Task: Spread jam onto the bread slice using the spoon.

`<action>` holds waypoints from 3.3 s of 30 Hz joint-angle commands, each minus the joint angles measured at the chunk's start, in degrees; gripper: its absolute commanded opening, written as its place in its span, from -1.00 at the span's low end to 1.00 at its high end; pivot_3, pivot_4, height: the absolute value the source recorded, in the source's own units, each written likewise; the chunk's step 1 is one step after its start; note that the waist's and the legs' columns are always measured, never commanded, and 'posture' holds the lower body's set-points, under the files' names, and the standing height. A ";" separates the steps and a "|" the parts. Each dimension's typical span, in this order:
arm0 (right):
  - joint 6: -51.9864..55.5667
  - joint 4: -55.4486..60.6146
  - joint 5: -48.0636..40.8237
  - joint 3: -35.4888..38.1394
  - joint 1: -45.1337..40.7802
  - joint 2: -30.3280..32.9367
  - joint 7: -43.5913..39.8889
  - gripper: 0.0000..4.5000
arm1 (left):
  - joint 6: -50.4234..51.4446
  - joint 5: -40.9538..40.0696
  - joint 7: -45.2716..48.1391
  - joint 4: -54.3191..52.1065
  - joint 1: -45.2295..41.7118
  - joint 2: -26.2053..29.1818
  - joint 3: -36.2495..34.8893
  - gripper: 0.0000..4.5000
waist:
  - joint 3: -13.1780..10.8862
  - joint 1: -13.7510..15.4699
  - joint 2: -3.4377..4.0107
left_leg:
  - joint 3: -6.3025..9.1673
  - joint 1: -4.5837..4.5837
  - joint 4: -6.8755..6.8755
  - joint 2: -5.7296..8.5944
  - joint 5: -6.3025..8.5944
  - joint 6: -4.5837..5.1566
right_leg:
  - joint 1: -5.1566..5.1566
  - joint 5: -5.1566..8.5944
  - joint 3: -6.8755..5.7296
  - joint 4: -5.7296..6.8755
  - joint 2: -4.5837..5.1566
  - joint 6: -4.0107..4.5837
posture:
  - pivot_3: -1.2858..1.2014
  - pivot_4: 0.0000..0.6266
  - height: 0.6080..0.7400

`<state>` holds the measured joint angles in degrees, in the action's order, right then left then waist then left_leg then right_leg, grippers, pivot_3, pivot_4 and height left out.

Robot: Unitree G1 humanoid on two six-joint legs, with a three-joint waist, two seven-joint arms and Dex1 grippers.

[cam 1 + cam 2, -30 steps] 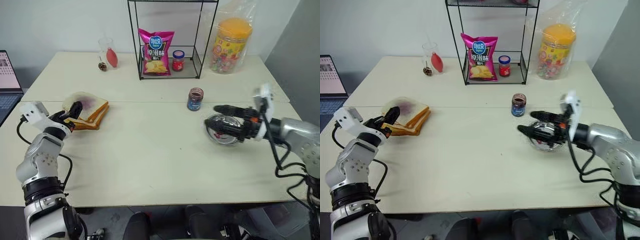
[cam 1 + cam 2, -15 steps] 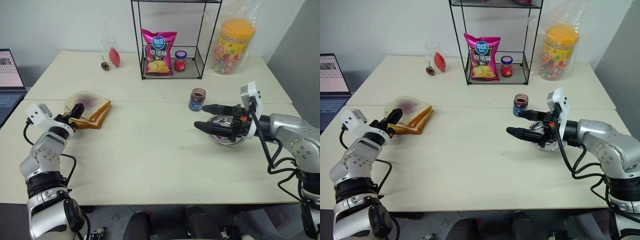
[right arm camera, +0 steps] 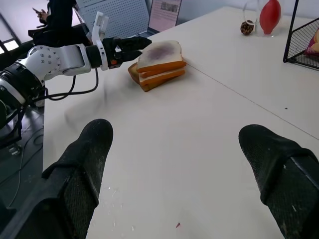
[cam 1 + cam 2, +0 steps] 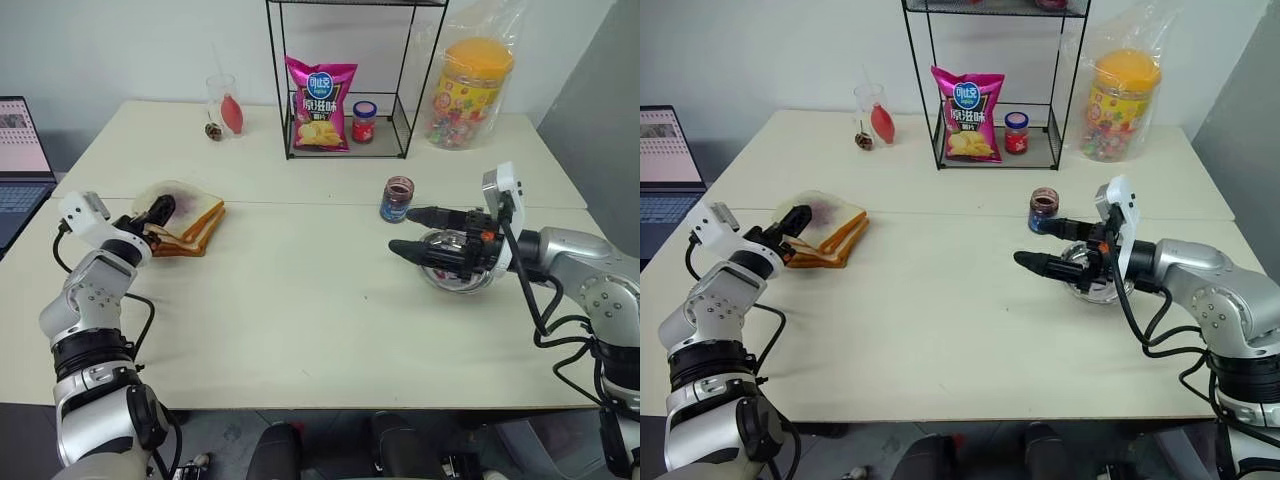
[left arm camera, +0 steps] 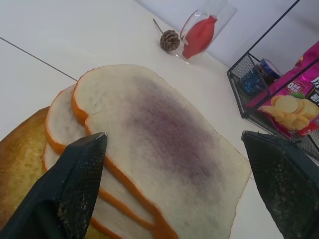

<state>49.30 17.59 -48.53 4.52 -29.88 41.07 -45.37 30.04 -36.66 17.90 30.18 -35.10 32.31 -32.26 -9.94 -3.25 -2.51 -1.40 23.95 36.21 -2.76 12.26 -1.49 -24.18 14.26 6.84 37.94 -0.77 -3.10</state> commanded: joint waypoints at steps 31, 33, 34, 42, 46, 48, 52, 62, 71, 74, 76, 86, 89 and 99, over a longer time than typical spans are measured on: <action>1.16 2.08 -1.87 4.13 -1.19 -0.86 3.26 1.00 | 2.16 1.04 1.79 8.15 -6.67 1.08 0.11 0.92 | 0.00 0.16 0.00 | 0.05 0.02 0.12 0.01 0.00 0.00 | 0.05 -0.04 -0.05 0.06 0.00 0.05 | 0.03 -0.52 1.00; 1.15 2.16 -1.87 4.20 -1.14 -0.89 3.37 1.00 | 1.91 1.13 1.08 8.66 -6.82 0.97 -0.28 0.82 | 0.00 0.32 0.00 | 0.06 0.02 0.13 0.02 0.00 0.00 | 0.06 -0.04 -0.06 0.06 0.00 0.05 | 0.03 -0.52 1.00; 1.20 2.20 -1.92 4.31 -1.09 -0.91 3.39 1.00 | 1.78 1.18 0.92 8.84 -6.86 0.96 -0.46 0.74 | 0.00 0.36 0.00 | 0.06 0.02 0.14 0.02 0.00 0.00 | 0.06 -0.05 -0.06 0.05 0.01 0.06 | 0.03 -0.52 1.00; 1.03 2.21 -1.60 4.52 -0.81 -0.99 3.51 1.00 | 1.34 2.06 1.72 9.38 -6.76 1.70 -0.29 0.05 | 0.00 0.53 0.00 | 0.06 0.03 0.16 0.02 0.00 0.00 | 0.06 -0.06 -0.07 0.06 0.01 0.08 | 0.03 -0.52 1.00; 1.04 2.06 -1.58 4.52 -0.76 -0.98 3.38 1.00 | 1.16 2.19 1.82 9.87 -6.97 1.92 -0.35 -0.28 | 0.00 0.55 0.00 | 0.06 0.04 0.17 0.02 0.00 0.00 | 0.06 -0.06 -0.07 0.06 0.01 0.08 | 0.03 -0.52 1.00; 1.09 2.12 -1.67 4.54 -0.75 -0.96 3.32 1.00 | 1.07 2.23 1.83 10.01 -7.04 2.02 -0.46 -0.47 | 0.00 0.55 0.00 | 0.06 0.04 0.17 0.02 0.00 0.00 | 0.06 -0.06 -0.07 0.07 0.01 0.08 | 0.03 -0.52 1.00; 1.15 2.26 -1.80 4.46 -0.80 -1.06 3.26 1.00 | 0.76 2.24 1.97 10.57 -7.44 2.28 -0.66 -0.84 | 0.00 0.54 0.00 | 0.07 0.04 0.18 0.02 0.00 0.00 | 0.06 -0.08 -0.08 0.06 0.01 0.10 | 0.03 -0.52 1.00; 1.71 2.70 -2.95 4.62 -1.04 -1.51 3.41 1.00 | 2.71 0.19 5.34 6.68 -10.01 2.60 -0.17 -0.99 | 0.00 0.54 0.00 | 0.08 0.05 0.18 0.02 0.00 0.00 | 0.06 -0.12 -0.09 0.07 0.01 0.18 | 0.03 -0.52 1.00; 4.84 5.58 -6.77 6.06 -0.27 1.39 2.17 1.00 | 11.30 -0.99 25.48 -14.07 -8.63 6.11 15.09 -0.99 | 0.00 0.42 0.00 | 0.22 0.22 0.29 0.02 0.00 0.00 | 0.02 -0.13 -0.20 0.06 0.01 0.19 | 0.03 -0.52 1.00; 6.90 7.90 -9.15 8.28 2.24 4.82 0.86 1.00 | 13.85 -1.84 35.67 -22.97 -6.26 8.37 23.49 -0.99 | -0.02 0.32 0.03 | 0.21 0.20 0.28 0.02 0.00 0.00 | 0.02 -0.13 -0.19 0.07 0.00 0.20 | 0.03 -0.52 1.00; 7.93 9.31 -10.79 9.42 4.15 6.40 0.57 1.00 | 16.20 -3.62 38.58 -26.46 -6.29 8.06 26.05 -0.99 | -0.02 0.49 0.03 | 0.26 0.22 0.28 0.02 0.00 0.00 | 0.03 -0.12 -0.23 0.05 0.01 0.21 | 0.03 -0.52 1.00; 8.24 15.19 -15.64 13.19 13.03 5.42 7.70 1.00 | -1.47 16.36 42.62 -11.94 -5.05 3.26 43.61 -0.99 | -0.01 -0.01 0.07 | 0.41 0.10 0.67 0.01 -0.01 0.02 | 0.18 -0.02 -0.22 0.22 -0.08 -0.03 | 0.03 -0.52 1.00; 7.68 16.26 -15.95 14.20 15.26 5.27 9.29 1.00 | -8.17 22.26 41.61 -4.32 -6.04 1.84 45.98 -0.99 | -0.01 0.07 0.06 | 0.33 0.21 0.72 0.02 -0.01 0.01 | 0.11 -0.06 -0.12 0.18 -0.08 -0.07 | 0.03 -0.52 1.00; 6.52 15.24 -15.60 15.77 18.00 5.73 11.00 1.00 | -13.51 26.43 41.80 3.66 -9.24 -0.55 43.16 -0.30 | -0.01 1.24 0.06 | 0.50 0.45 0.76 0.03 0.00 0.02 | 0.06 -0.07 -0.31 0.11 -0.04 -0.12 | 0.03 -0.52 1.00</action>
<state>57.39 32.38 -64.03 17.55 -12.56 46.24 -34.69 17.09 -10.54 59.38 34.50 -43.23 31.32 12.90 -9.96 -2.01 -2.45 -0.88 24.40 36.97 -2.72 12.26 -1.47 -24.12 14.19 6.53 38.06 -0.81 -3.22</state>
